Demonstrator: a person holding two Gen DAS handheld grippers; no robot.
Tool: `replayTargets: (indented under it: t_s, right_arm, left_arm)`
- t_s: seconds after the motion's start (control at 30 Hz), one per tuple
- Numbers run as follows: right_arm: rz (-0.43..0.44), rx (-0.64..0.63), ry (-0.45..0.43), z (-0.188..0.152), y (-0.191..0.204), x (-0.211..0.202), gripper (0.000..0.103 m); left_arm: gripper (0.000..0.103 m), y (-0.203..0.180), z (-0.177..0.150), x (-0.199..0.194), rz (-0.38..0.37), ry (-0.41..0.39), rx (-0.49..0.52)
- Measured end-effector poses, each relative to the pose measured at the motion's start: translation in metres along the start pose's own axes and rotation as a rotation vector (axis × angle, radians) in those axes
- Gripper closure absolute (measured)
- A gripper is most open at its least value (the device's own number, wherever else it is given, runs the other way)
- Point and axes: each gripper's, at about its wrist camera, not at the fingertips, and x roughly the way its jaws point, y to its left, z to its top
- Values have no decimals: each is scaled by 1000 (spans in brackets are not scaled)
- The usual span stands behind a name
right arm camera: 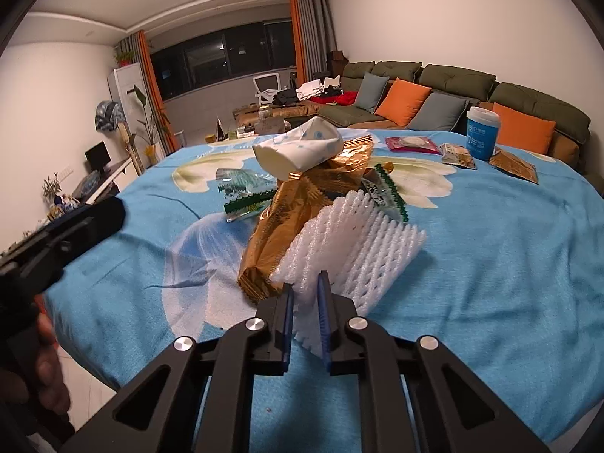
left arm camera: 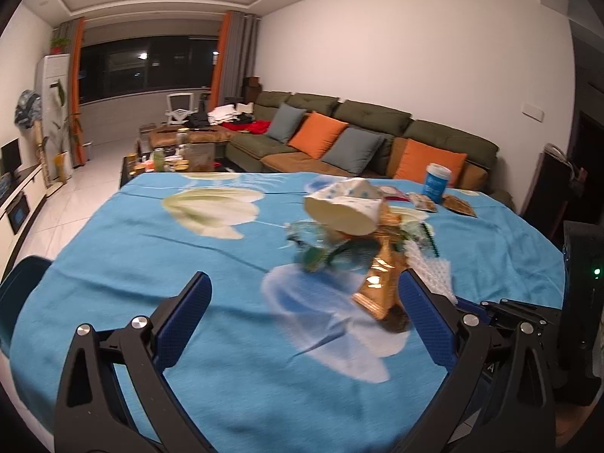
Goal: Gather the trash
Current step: 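Grasp the gold wrapper with the left gripper while the right gripper grasps the white foam net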
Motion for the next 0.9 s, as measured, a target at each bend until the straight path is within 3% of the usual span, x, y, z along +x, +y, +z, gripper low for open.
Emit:
replayTargets:
  t_s: [0.3, 0.6, 0.7, 0.77, 0.9]
  right_arm:
    - [18, 44, -72, -2, -18, -34, 94]
    - [-17, 70, -167, 2, -39, -60, 94]
    - [-16, 71, -174, 3, -41, -59, 94]
    - [-15, 72, -175, 4, -42, -59, 94]
    - [-15, 72, -175, 4, -42, -58, 94]
  left_arm:
    - [6, -35, 4, 33, -104, 66, 39]
    - [7, -52, 3, 80, -163, 202, 30]
    - [25, -55, -1, 93, -167, 246, 32]
    - [43, -55, -4, 102, -154, 282, 31]
    - [52, -53, -6, 113, -165, 316, 18]
